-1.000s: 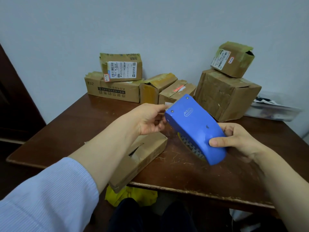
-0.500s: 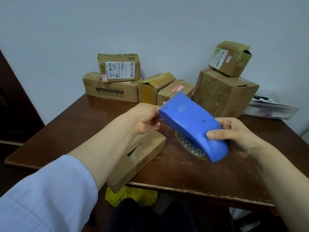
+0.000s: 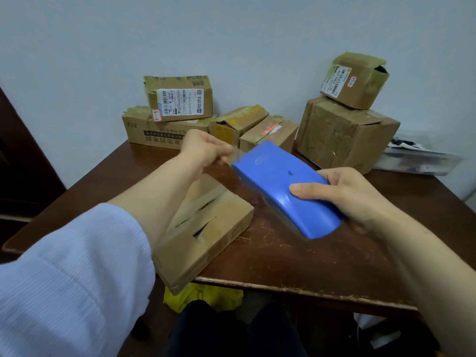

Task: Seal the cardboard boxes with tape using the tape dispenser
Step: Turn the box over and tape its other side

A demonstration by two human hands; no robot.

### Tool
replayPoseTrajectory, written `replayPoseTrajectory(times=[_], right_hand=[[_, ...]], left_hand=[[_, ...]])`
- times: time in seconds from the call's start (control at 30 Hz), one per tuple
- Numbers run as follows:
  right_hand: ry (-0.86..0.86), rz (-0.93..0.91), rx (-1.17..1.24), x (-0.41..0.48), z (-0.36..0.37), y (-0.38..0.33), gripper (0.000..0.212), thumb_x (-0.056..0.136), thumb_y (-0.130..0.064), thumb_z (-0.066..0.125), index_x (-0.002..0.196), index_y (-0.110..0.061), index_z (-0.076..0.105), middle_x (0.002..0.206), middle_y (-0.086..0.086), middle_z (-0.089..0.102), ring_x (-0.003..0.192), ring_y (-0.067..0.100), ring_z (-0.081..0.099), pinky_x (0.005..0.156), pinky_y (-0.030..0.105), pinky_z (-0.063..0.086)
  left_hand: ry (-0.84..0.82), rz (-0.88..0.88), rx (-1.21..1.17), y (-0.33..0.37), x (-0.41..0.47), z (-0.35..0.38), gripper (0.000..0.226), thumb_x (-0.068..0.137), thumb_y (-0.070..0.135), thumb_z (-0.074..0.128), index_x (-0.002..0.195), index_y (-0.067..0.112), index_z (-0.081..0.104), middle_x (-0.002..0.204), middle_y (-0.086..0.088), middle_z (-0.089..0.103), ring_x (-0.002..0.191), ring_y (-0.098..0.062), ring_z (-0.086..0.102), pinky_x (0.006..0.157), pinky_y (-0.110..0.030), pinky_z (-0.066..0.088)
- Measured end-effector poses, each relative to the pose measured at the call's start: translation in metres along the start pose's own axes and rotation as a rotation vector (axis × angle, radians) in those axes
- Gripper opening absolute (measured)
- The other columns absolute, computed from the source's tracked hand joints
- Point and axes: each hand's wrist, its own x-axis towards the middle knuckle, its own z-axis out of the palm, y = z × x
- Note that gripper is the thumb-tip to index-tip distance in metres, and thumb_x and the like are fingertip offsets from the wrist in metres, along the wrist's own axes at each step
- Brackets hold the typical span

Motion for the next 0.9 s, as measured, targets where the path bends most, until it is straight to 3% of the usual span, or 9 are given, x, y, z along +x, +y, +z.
replayPoseTrajectory(times=[0.1, 0.17, 0.3, 0.43, 0.57, 0.77, 0.9], right_hand=[[0.011, 0.053, -0.009, -0.007, -0.013, 0.009, 0.069, 0.025, -0.049, 0.091, 0.076, -0.006, 0.075, 0.078, 0.016, 0.073, 0.063, 0.026, 0.068, 0.067, 0.035, 0.051], [0.011, 0.09, -0.005, -0.007, -0.012, 0.013, 0.072, 0.027, -0.049, 0.091, 0.079, -0.003, 0.075, 0.081, 0.02, 0.073, 0.065, 0.028, 0.068, 0.069, 0.036, 0.051], [0.012, 0.129, -0.032, 0.003, 0.0, 0.01, 0.057, 0.044, -0.036, 0.078, 0.084, 0.005, 0.072, 0.077, 0.02, 0.072, 0.058, 0.024, 0.066, 0.06, 0.031, 0.05], [0.018, 0.184, -0.065, 0.013, 0.005, 0.006, 0.033, 0.058, -0.029, 0.079, 0.075, -0.001, 0.071, 0.066, 0.012, 0.071, 0.051, 0.016, 0.064, 0.049, 0.022, 0.049], [0.022, 0.216, -0.109, 0.021, 0.005, 0.006, 0.023, 0.068, -0.026, 0.078, 0.07, -0.005, 0.07, 0.063, 0.009, 0.07, 0.049, 0.013, 0.064, 0.045, 0.019, 0.047], [0.01, 0.239, -0.167, 0.027, 0.004, 0.006, 0.039, 0.057, -0.037, 0.076, 0.078, -0.004, 0.073, 0.071, 0.009, 0.073, 0.055, 0.014, 0.067, 0.052, 0.021, 0.05], [-0.004, 0.242, -0.192, 0.028, 0.004, 0.004, 0.047, 0.052, -0.041, 0.073, 0.08, -0.004, 0.073, 0.072, 0.01, 0.073, 0.055, 0.014, 0.066, 0.054, 0.022, 0.05]], left_hand=[[0.143, 0.0, 0.095, -0.013, 0.022, -0.027, 0.011, 0.082, 0.011, 0.074, 0.089, 0.004, 0.07, 0.07, -0.005, 0.065, 0.054, -0.01, 0.055, 0.053, -0.018, 0.05], [0.147, -0.005, 0.129, -0.021, 0.03, -0.031, 0.009, 0.082, 0.015, 0.074, 0.088, 0.008, 0.072, 0.067, -0.003, 0.063, 0.052, -0.008, 0.051, 0.047, -0.016, 0.044], [0.152, 0.0, 0.191, -0.036, 0.042, -0.026, 0.006, 0.081, 0.02, 0.076, 0.083, 0.015, 0.073, 0.075, -0.002, 0.067, 0.062, -0.011, 0.053, 0.065, -0.025, 0.05], [0.167, -0.042, 0.199, -0.047, 0.052, -0.024, 0.009, 0.079, 0.021, 0.078, 0.073, 0.022, 0.072, 0.082, -0.001, 0.07, 0.086, -0.018, 0.064, 0.088, -0.036, 0.053], [0.135, -0.083, 0.182, -0.055, 0.057, -0.02, 0.006, 0.082, 0.018, 0.075, 0.085, 0.013, 0.074, 0.077, -0.006, 0.07, 0.069, -0.015, 0.061, 0.082, -0.032, 0.056], [0.11, -0.089, 0.208, -0.064, 0.061, -0.018, 0.008, 0.084, 0.017, 0.073, 0.076, 0.018, 0.071, 0.073, -0.006, 0.068, 0.069, -0.017, 0.061, 0.079, -0.034, 0.056], [0.113, -0.087, 0.216, -0.068, 0.061, -0.017, 0.005, 0.084, 0.016, 0.073, 0.087, 0.012, 0.074, 0.073, -0.005, 0.068, 0.067, -0.015, 0.061, 0.076, -0.03, 0.056]])
